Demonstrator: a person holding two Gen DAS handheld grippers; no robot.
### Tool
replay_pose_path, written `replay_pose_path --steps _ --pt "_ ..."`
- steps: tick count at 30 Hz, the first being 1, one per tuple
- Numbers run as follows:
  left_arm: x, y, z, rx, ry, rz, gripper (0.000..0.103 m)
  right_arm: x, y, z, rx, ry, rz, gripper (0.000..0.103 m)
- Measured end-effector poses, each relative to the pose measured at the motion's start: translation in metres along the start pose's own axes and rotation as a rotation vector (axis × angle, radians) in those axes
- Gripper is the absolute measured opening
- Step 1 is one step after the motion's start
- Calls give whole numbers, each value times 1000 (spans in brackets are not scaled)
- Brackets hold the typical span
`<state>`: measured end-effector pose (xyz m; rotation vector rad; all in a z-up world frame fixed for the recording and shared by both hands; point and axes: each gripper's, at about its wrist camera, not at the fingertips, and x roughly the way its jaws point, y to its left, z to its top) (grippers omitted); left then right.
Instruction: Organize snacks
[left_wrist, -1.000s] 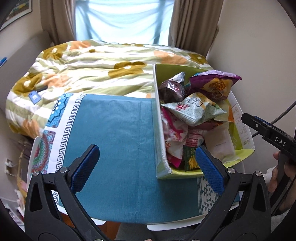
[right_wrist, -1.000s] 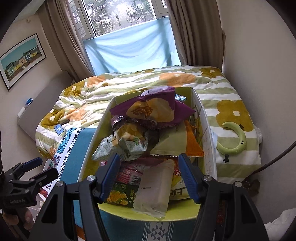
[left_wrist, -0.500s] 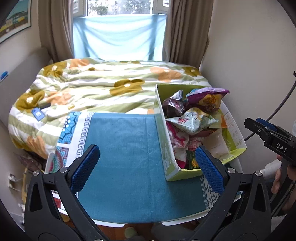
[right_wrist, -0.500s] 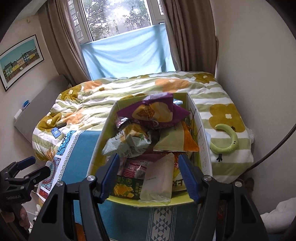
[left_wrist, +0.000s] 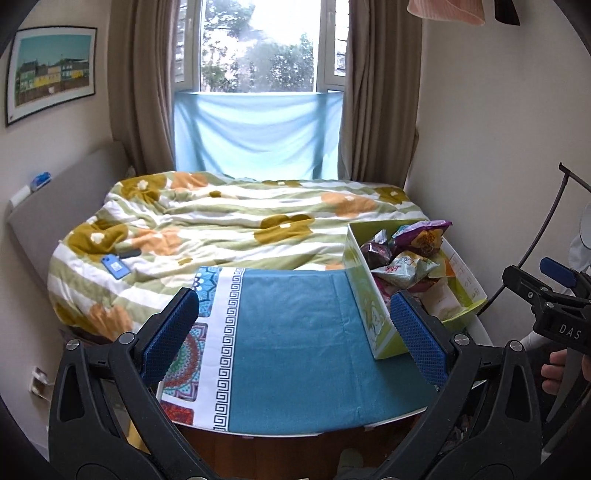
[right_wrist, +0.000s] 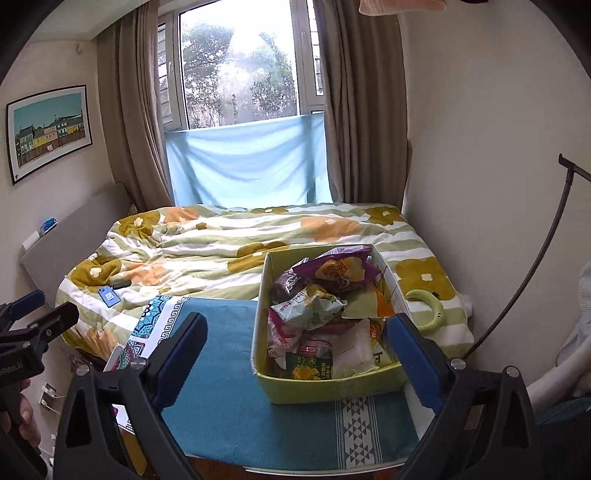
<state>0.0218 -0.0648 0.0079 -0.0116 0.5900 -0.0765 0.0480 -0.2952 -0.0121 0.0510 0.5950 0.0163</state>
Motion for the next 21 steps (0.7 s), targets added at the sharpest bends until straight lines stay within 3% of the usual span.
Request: replay_pose_path --steps 10,21 --pt "-21 16 -23 11 -8 -4 103 -19 25 -30 28 20 -11 98" --pt "-19 10 -23 14 -7 -12 103 -24 29 -33 13 14 -31 98"
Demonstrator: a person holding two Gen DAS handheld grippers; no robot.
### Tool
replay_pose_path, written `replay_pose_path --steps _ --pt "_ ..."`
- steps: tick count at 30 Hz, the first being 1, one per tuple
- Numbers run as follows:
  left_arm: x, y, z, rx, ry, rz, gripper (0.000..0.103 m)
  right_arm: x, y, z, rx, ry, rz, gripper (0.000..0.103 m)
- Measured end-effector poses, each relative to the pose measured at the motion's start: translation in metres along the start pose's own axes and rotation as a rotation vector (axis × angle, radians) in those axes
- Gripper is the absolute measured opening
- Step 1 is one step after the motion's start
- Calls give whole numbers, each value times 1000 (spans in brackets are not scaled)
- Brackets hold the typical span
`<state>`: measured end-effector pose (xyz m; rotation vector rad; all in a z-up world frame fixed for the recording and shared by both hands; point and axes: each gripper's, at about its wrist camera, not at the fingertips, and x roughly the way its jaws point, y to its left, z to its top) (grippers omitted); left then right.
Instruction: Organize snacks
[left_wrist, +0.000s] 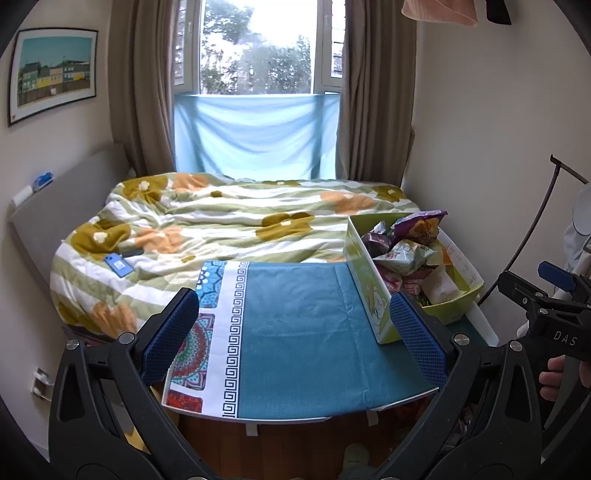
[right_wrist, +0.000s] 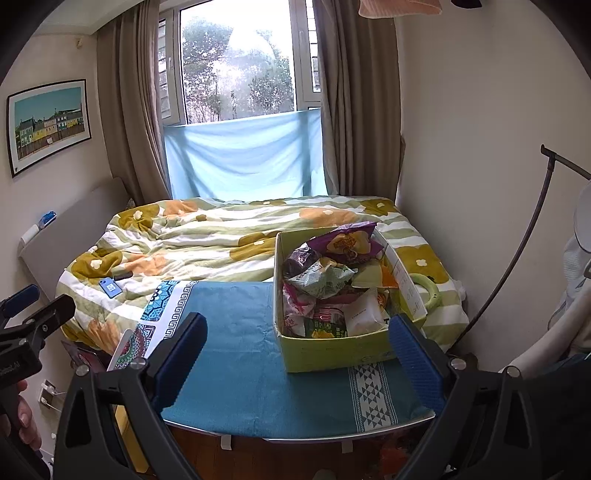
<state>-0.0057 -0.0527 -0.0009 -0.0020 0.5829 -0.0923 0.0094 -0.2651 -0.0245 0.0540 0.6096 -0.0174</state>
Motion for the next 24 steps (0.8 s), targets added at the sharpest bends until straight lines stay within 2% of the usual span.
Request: replay_pose_path --steps 24 --pt "0 -6 1 12 3 7 103 -1 -2 -2 -9 6 5 98"
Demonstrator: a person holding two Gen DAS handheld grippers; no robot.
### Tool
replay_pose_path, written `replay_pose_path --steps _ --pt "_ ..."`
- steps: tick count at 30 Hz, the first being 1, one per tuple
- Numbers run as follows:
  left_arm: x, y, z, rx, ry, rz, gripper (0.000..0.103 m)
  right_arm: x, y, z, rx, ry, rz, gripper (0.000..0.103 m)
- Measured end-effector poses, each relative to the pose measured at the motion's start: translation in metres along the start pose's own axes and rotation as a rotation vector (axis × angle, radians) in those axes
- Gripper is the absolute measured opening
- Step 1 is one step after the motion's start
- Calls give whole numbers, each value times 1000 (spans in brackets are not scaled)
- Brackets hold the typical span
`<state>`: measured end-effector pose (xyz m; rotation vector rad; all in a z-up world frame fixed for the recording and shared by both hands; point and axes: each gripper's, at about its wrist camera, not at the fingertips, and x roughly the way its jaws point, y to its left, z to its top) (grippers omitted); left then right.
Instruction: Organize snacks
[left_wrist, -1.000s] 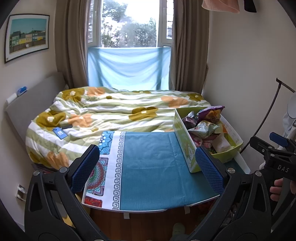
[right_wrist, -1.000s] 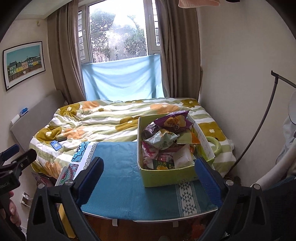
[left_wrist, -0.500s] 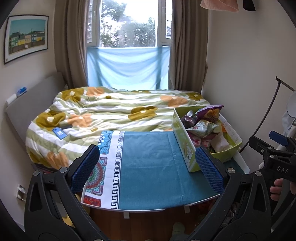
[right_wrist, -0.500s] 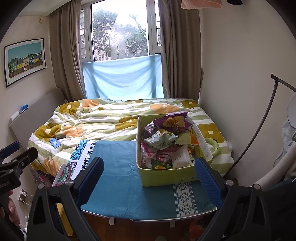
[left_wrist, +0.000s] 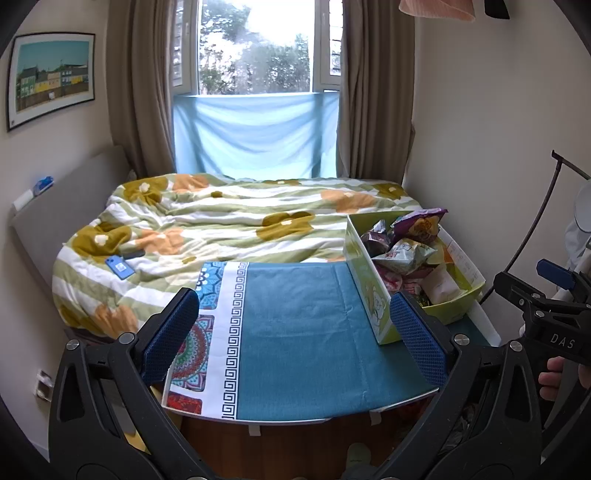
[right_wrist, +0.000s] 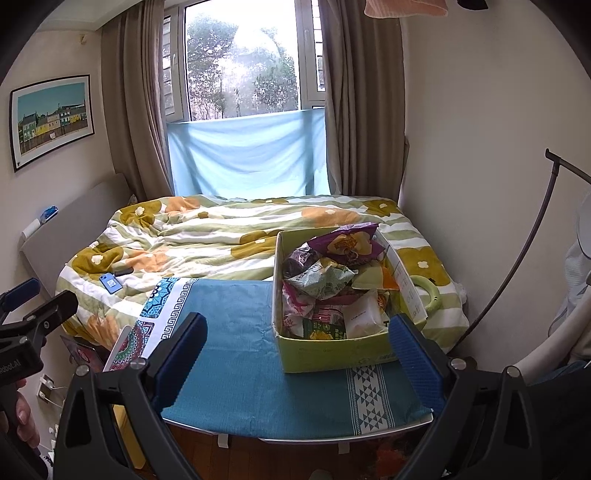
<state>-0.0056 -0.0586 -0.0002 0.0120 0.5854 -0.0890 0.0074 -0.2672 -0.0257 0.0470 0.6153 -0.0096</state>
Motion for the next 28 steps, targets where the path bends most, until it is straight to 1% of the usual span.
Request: replay_pose_path --steps 12,17,21,28 --pt "3 7 3 -2 5 4 103 2 -1 1 -2 1 2 98" --pt "4 10 6 -4 -9 16 103 4 0 3 -4 3 3 98" --pt "4 8 9 14 -29 37 103 3 1 3 -2 3 5 98" --pt "11 2 9 34 -40 55 103 7 0 3 -3 6 9 98"
